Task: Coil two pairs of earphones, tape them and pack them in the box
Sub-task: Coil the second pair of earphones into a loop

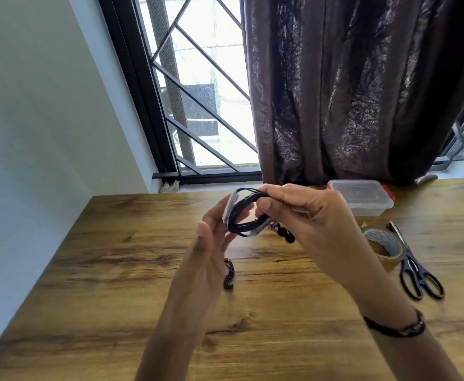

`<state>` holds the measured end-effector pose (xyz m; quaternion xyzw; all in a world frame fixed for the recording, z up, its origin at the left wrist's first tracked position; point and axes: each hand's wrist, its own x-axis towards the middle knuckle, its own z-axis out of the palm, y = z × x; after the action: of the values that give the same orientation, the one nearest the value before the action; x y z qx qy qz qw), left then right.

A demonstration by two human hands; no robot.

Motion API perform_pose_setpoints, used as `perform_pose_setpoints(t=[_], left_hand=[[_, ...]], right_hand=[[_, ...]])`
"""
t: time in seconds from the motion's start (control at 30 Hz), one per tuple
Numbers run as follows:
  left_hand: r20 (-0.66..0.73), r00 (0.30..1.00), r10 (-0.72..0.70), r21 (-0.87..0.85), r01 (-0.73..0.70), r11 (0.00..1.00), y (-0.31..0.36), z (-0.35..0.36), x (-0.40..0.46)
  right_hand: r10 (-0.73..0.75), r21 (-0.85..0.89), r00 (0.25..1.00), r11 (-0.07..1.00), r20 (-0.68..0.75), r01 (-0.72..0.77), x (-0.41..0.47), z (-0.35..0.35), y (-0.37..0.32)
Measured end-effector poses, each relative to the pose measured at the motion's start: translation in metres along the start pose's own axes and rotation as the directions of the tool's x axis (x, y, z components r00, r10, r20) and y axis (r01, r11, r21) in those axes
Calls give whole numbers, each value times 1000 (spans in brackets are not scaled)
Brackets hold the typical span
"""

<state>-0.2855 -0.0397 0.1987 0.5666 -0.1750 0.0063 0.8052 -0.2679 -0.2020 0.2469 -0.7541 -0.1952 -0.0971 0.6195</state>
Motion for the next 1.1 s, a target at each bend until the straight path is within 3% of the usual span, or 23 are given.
perform_pose_setpoints(t=[0.17,0.37,0.53,0.67,0.93,1.1], left_hand=[[-33,998,-58,306,65,950,33,-16,17],[206,951,-230,571,74,818,58,-18,37],[283,938,-201,569,5,822,58,-9,44],[254,949,-185,503,34,863,54,-9,47],[173,964,-203,446,107,889,57,-13,48],[172,958,-231,434,137,890,57,-12,45]], right_hand=[[-52,-275,976,955,210,110,15,-13,-3],[-25,-440,954,883,298,160,27,-18,-9],[-21,-461,946,870,324,177,26,-15,-10],[-6,-390,948,911,319,137,26,-15,-10],[216,-161,874,974,436,-160,20,-25,-5],[249,-252,852,957,460,-144,24,-34,-3]])
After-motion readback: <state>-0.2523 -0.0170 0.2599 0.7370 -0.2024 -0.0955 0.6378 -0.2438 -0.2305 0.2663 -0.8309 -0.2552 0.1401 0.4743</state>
